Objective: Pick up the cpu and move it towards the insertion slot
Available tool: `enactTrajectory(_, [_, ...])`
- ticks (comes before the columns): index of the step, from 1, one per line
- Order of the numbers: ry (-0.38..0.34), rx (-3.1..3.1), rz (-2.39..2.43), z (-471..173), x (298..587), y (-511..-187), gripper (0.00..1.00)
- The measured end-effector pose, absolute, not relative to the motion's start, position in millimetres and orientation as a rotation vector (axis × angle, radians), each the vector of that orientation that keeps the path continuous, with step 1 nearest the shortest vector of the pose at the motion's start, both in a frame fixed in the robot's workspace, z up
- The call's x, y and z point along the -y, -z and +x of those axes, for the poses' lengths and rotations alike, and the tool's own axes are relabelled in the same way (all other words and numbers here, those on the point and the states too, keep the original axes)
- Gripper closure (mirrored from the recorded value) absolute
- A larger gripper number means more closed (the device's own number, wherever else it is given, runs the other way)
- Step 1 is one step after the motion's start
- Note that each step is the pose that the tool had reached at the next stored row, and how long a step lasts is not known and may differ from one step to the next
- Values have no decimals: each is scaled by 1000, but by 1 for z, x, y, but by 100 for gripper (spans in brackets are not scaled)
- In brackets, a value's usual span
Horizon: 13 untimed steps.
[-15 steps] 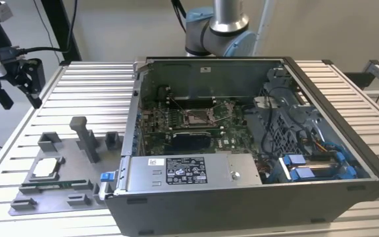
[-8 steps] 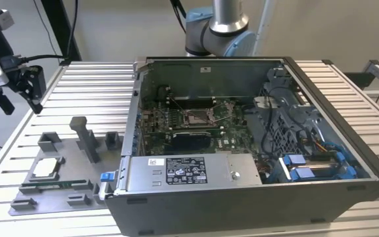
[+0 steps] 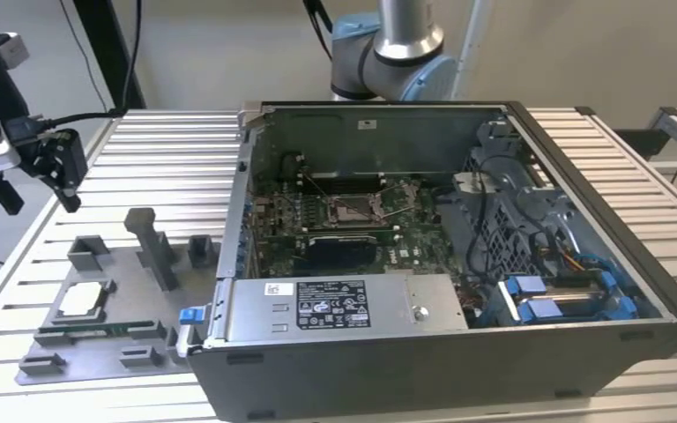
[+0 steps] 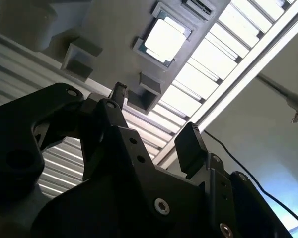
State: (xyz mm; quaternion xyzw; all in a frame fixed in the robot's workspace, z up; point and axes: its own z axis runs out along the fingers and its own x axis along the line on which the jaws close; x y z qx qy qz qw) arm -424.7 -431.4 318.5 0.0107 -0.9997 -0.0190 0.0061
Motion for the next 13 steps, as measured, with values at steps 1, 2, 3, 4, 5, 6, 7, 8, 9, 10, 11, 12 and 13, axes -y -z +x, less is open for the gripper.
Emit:
enactTrajectory(1, [60, 3129, 34, -425, 432, -317, 0])
enactTrajectory(2, [60, 3129, 34, -425, 433, -315, 0])
enactTrajectory(3, [60, 3129, 34, -425, 435, -313, 0])
enactTrajectory(4, [60, 3129, 34, -425, 436, -311, 0])
enactTrajectory(5, [60, 3129, 34, -425, 438, -309, 0])
enactTrajectory(6, [60, 3129, 34, -425, 440, -308, 0])
enactTrajectory(7, [60, 3129, 34, -425, 442, -306, 0])
enactTrajectory(8, [60, 3129, 34, -425, 445, -304, 0])
enactTrajectory(9, [59, 3128, 34, -425, 447, -302, 0])
enactTrajectory(10, [60, 3128, 33, -425, 448, -300, 0])
enactTrajectory(11, [60, 3128, 33, -425, 449, -298, 0])
enactTrajectory(12, [60, 3128, 33, -425, 450, -297, 0])
enactTrajectory(13, [60, 3128, 33, -425, 450, -295, 0])
